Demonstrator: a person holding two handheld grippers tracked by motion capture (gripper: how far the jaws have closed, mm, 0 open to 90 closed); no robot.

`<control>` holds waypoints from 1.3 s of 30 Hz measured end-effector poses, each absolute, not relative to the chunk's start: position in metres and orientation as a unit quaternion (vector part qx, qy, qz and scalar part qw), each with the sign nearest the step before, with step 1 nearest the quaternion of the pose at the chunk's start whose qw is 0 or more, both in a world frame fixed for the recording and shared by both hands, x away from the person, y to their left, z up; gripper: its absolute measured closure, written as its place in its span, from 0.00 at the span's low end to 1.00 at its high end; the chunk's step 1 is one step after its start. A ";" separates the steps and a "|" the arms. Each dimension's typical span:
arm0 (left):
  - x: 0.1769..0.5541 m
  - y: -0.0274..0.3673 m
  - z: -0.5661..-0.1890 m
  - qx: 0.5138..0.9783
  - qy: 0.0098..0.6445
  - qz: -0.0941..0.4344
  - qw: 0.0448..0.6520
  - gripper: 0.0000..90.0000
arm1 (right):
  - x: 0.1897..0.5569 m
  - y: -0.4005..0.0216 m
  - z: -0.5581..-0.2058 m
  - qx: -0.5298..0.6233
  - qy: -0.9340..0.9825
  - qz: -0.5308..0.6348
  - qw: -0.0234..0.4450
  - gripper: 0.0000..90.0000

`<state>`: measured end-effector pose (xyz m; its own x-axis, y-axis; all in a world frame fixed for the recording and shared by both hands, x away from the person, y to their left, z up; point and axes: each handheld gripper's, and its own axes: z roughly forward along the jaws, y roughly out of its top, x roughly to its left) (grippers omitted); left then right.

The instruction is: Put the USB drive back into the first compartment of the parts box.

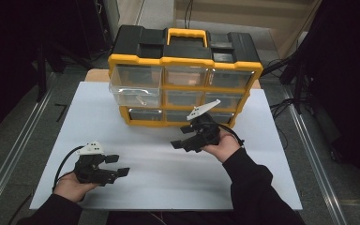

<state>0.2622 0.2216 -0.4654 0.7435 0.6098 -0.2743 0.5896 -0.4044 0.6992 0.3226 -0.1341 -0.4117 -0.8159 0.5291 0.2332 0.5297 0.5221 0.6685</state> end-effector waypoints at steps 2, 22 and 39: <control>0.262 0.222 -0.465 0.838 0.358 0.011 0.412 0.33 | 0.323 -0.135 -0.419 -0.306 -0.877 -0.371 0.009 0.28; 0.261 0.221 -0.463 0.840 0.351 0.012 0.414 0.33 | 0.301 -0.184 -0.447 -0.364 -0.852 -0.377 0.016 0.26; 0.262 0.220 -0.464 0.841 0.353 0.013 0.411 0.33 | 0.278 -0.218 -0.463 -0.390 -0.835 -0.388 0.000 0.26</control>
<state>0.2616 0.2205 -0.4637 0.7511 0.6034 -0.2678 0.5817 -0.4132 0.7006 0.2780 -0.2185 -0.4630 -0.6957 0.6513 0.3030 0.6515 0.3944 0.6481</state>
